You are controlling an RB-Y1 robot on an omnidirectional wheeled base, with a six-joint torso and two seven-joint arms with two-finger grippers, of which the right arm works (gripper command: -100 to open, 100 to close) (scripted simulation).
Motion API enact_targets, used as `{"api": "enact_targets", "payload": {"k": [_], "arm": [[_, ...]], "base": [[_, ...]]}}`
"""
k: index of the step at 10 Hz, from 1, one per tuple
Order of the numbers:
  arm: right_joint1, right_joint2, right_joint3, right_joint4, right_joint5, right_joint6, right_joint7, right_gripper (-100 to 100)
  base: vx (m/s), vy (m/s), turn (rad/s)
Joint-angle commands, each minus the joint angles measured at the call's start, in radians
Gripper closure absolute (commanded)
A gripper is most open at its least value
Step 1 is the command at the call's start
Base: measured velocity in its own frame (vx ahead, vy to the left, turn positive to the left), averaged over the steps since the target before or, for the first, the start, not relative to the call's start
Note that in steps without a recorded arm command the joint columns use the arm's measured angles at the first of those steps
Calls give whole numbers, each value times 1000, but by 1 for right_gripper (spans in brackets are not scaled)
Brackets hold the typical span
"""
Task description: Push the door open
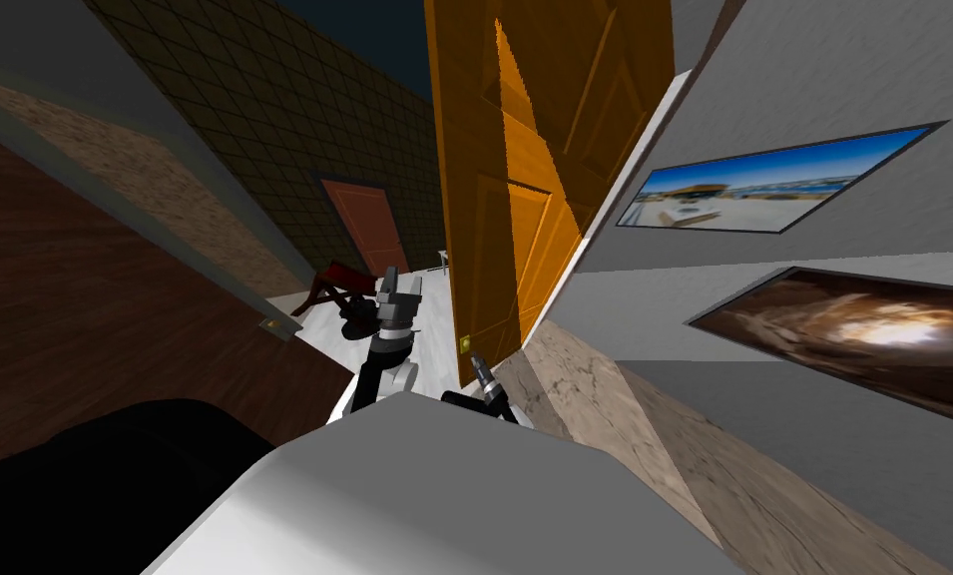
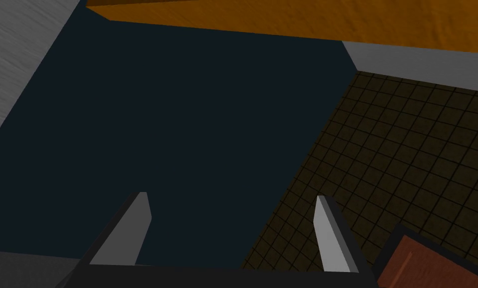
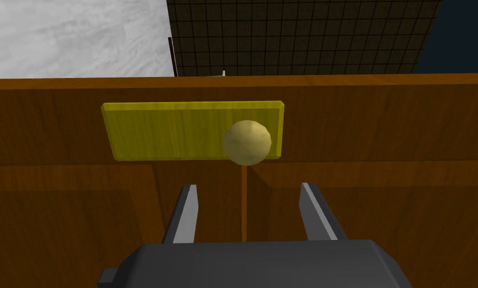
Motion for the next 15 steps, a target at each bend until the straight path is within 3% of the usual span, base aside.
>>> {"api": "enact_targets", "payload": {"k": [1, 5, 13, 14, 15], "arm": [[2, -1, -6, -2, -3, 1, 2, -100], [7, -3, -16, -7, -6, 2, 6, -100], [6, 9, -31, 15, -7, -18, 16, -100], [6, 9, -31, 15, -7, -18, 16, 100], [6, 9, -31, 15, -7, -18, 16, 100]], "base": [[-155, -98, -75], [-101, -33, -33], [150, 119, 19], [-10, -9, -3], [-19, -19, 13]]}}
